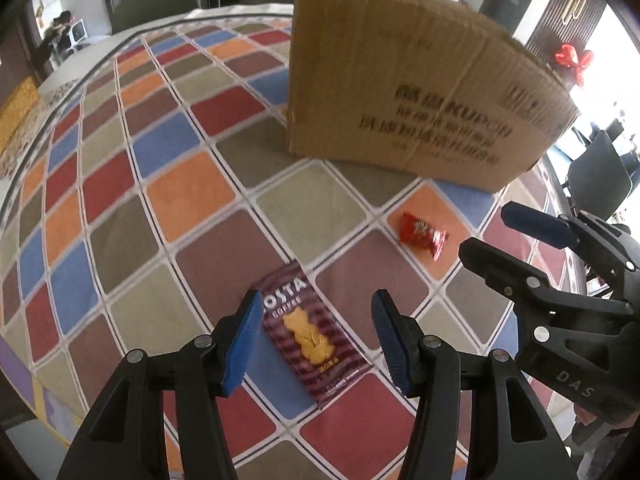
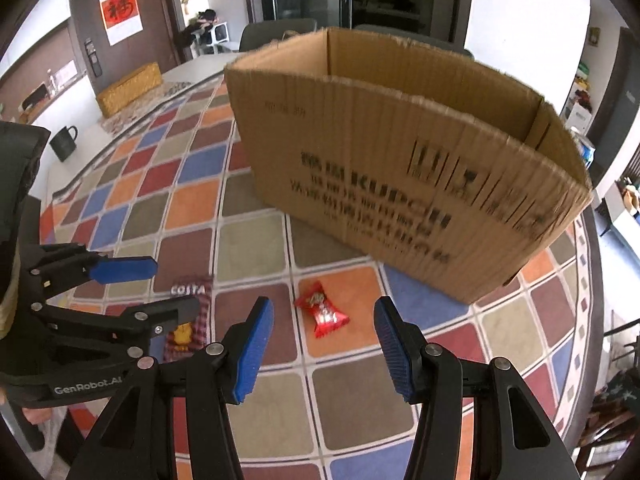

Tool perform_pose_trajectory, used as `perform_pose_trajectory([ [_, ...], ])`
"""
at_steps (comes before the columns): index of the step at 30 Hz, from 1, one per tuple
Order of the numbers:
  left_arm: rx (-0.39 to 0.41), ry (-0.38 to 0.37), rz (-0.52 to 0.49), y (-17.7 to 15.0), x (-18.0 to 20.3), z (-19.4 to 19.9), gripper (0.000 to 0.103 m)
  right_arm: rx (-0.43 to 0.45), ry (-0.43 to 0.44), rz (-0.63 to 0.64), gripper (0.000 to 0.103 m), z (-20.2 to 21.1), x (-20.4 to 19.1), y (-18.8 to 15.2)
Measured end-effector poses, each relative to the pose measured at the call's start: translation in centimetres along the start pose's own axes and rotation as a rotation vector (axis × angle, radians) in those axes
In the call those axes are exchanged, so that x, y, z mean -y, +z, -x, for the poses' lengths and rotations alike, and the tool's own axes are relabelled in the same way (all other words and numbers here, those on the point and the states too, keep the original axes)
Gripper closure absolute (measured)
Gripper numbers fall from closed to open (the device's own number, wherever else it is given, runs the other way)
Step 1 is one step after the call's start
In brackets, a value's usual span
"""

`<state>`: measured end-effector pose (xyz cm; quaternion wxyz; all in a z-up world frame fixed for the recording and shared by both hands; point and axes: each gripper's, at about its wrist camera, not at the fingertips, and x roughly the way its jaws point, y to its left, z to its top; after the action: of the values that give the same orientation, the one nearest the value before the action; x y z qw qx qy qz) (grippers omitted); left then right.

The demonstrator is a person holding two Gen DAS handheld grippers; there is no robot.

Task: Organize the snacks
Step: 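Move both tools toward the COSTA packet and red candy beside the box, then grasp the COSTA packet with the left tool while the right tool grasps the red candy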

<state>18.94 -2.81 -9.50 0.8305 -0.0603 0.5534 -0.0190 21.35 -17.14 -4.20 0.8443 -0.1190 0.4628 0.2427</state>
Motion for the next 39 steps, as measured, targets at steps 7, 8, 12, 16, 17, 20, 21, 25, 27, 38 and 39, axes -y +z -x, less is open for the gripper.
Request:
perform_pose_trajectory([
  [7,-0.05,0.008,0.014,-1.1,0.1,-1.9,0.048,-0.038,0.006,0.011,0.05,-1.5,-0.2,-1.0],
  [8,-0.054,0.013,0.016,-1.1,0.1,-2.2,0.048,-0.041,0.006,0.012,0.05,-1.6,-0.2,-1.0],
  [12,-0.042,0.037,0.013,-1.1,0.3,-2.5,0.046,-0.058,0.007,0.017,0.05,-2.4,-0.2,-1.2],
  [16,-0.053,0.069,0.028,-1.6,0.2,-2.6,0.046,-0.07,0.009,0.018,0.05,-3.1,-0.2,-1.1],
  [17,-0.059,0.066,0.035,-1.7,0.0,-2.7,0.046,-0.073,0.009,0.018,0.05,-3.2,-0.2,-1.1],
  [20,-0.053,0.089,0.027,-2.1,0.3,-2.8,0.044,-0.082,0.01,0.024,0.05,-3.8,-0.3,-1.0],
  [21,-0.047,0.094,0.02,-2.2,0.5,-2.8,0.044,-0.084,0.01,0.026,0.05,-3.9,-0.3,-1.0],
  [25,-0.025,0.089,-0.006,-2.3,0.6,-2.6,0.053,-0.088,0.004,0.036,0.05,-4.4,-0.4,-0.9],
  [27,-0.016,0.072,0.001,-2.3,0.4,-2.4,0.058,-0.091,-0.001,0.038,0.05,-4.7,-0.4,-0.7],
  [38,0.03,0.008,0.014,-1.4,-0.8,-1.9,0.066,-0.108,-0.001,0.038,0.055,-6.0,-0.7,-0.3],
  [39,0.034,0.007,0.015,-1.3,-0.9,-1.9,0.066,-0.112,0.001,0.038,0.059,-6.1,-0.7,-0.3],
])
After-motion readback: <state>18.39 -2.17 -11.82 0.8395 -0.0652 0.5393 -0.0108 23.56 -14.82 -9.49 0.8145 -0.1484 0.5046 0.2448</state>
